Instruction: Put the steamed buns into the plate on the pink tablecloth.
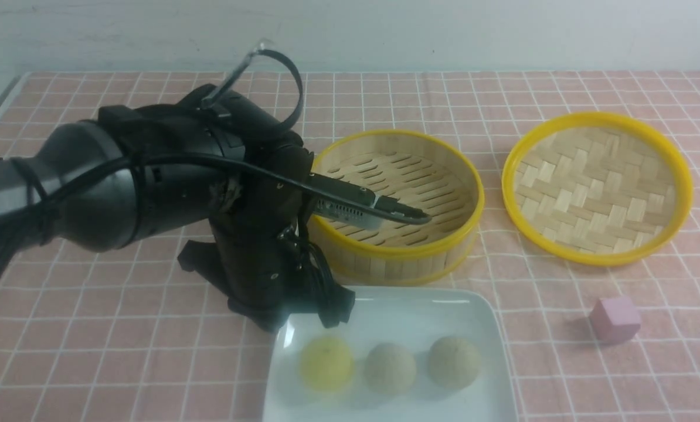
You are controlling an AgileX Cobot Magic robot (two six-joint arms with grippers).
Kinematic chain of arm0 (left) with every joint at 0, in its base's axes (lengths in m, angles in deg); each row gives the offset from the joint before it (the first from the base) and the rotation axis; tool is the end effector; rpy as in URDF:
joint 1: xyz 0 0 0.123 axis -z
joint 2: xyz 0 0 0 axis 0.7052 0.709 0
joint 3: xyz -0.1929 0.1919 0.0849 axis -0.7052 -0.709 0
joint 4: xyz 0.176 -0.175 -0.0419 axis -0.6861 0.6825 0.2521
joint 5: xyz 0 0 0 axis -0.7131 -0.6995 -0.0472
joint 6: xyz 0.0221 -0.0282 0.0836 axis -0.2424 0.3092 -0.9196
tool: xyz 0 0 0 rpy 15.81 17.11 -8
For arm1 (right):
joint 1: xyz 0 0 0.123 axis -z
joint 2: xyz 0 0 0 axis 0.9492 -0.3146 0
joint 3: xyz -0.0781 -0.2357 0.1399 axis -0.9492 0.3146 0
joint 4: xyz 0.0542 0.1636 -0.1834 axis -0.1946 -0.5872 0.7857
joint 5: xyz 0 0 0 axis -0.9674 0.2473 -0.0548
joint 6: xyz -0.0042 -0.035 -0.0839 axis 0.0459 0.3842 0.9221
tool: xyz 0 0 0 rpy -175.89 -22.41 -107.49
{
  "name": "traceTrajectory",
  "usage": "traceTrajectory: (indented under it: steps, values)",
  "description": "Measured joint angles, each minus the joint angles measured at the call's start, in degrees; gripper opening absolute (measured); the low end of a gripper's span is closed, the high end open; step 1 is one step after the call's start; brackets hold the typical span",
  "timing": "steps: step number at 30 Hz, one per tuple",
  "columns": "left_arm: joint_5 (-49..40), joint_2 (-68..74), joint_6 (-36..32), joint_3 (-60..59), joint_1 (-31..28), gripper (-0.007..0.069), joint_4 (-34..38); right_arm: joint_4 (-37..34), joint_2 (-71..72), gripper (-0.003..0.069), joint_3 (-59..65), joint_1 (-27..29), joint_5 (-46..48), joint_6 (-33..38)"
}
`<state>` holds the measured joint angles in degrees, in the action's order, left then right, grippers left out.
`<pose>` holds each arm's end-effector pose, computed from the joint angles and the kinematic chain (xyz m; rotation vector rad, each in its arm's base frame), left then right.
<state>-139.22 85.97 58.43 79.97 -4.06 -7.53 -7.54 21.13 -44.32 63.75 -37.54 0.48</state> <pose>0.2566 -0.2031 0.2449 0.5401 2.8302 0.0386 0.0455 0.0079 0.2296 -0.0794 1.7364 0.1609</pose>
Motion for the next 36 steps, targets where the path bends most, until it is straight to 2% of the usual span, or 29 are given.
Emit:
traceTrajectory:
  steps: [6, 13, 21, 24, 27, 32, 36]
  values:
    - [-0.2, -4.8, 0.0, 0.0, 0.0, 0.0005, -1.8, 1.0, 1.0, 0.0027, 7.4, 5.1, 0.1, 0.0]
    - [-4.5, -16.0, 0.0, 0.0, 0.0, 0.0006, -3.2, 2.5, 1.0, 0.0031, 9.9, 5.2, -0.2, 0.0]
    - [-7.0, -36.0, 0.0, -2.7, 0.0, 0.0006, -5.9, 2.5, 1.0, 0.0040, 9.9, 5.2, -0.2, 0.0]
    - [-5.6, -47.9, 0.0, -8.7, 0.0, 0.0006, -6.2, 2.5, 1.0, 0.0043, 9.9, 5.2, -0.2, 0.0]
    - [-2.4, -55.0, 0.1, -15.8, 0.0, 0.0006, -5.5, 2.5, 1.0, 0.0046, 9.9, 5.2, -0.2, 0.0]
    - [14.4, -65.7, 1.4, -33.3, 0.0, 0.0006, 2.4, 2.5, 1.0, 0.0050, 9.9, 5.2, -0.2, 0.0]
    - [26.5, -67.0, 1.7, -40.2, 0.0, 0.0006, 4.8, 2.5, 1.0, 0.0052, 9.9, 5.2, -0.2, 0.0]
